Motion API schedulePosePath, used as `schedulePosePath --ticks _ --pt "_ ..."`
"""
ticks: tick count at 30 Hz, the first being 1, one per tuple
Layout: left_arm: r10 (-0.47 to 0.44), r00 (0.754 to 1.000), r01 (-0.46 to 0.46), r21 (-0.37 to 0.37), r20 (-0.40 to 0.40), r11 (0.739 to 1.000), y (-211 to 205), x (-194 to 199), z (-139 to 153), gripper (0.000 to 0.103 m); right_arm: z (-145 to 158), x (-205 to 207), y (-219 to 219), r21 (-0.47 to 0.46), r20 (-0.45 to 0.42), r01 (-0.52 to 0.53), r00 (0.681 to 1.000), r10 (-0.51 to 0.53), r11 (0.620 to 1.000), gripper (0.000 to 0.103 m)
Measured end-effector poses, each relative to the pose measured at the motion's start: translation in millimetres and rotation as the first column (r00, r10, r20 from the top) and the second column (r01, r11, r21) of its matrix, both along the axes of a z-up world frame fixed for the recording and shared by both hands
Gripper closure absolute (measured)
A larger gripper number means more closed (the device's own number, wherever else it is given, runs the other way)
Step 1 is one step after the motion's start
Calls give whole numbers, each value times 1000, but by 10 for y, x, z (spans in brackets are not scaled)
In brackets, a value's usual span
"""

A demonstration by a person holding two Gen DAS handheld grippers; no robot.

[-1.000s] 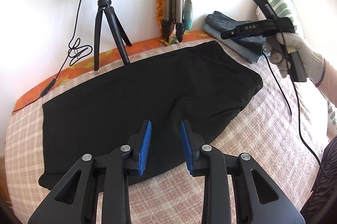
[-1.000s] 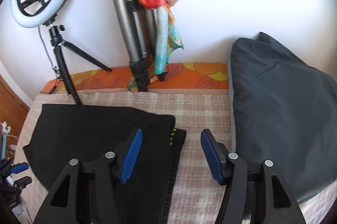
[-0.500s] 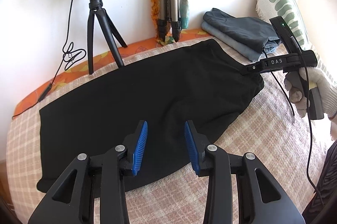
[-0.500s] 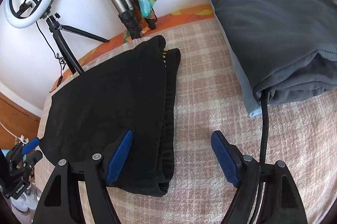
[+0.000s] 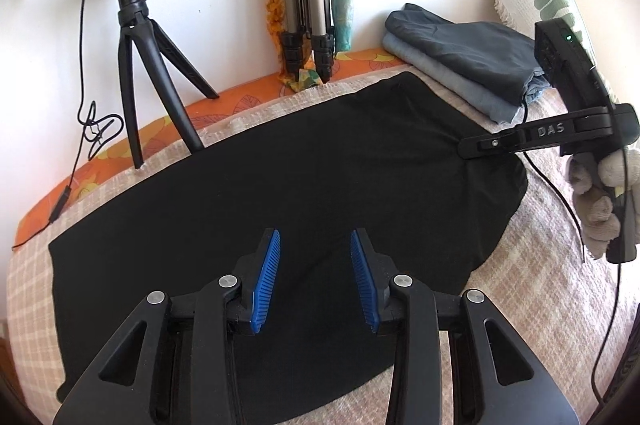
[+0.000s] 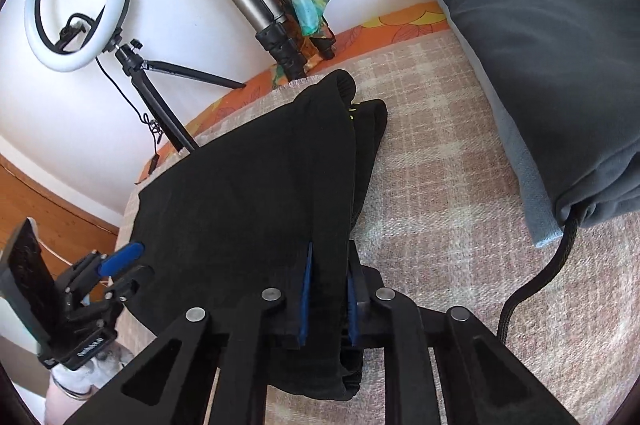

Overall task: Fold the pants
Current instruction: 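Lift the held end with the right tool and fold it over onto the waistband, then open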

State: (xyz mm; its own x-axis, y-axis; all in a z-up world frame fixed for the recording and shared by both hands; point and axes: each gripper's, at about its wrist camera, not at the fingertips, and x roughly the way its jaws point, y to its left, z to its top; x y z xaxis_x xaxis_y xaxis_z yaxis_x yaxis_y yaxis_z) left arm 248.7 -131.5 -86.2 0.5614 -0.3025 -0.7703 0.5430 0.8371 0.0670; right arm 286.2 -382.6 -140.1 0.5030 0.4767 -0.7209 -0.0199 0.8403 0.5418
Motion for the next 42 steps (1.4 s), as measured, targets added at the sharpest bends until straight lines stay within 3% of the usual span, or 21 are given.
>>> schedulePosePath --ticks 7,14,17,21,27,32,42 --pt "10 1000 -9 102 -15 995 -114 123 -357 68 75 21 57 -2 -17 4 1000 -4 1000 92" --pt "48 999 -48 43 13 998 55 81 -214 67 207 2 48 62 -16 35 999 -34 997 93" --pt "84 996 -84 -8 6 996 266 16 -80 67 357 -20 130 56 7 29 1000 -30 998 93" --pt "128 992 -128 2 22 992 589 -130 35 67 585 -47 294 71 42 9 999 -12 997 93" --pt "213 975 -219 107 63 970 1161 -326 -9 67 947 -62 714 36 103 -58 993 54 998 94" --pt "307 951 -298 145 -46 944 1672 -278 -298 67 1141 -34 1126 -5 133 -105 985 105 994 94" --pt "408 912 -410 -65 -49 910 2484 -435 85 67 1276 142 2235 -111 152 -243 954 258 964 94"
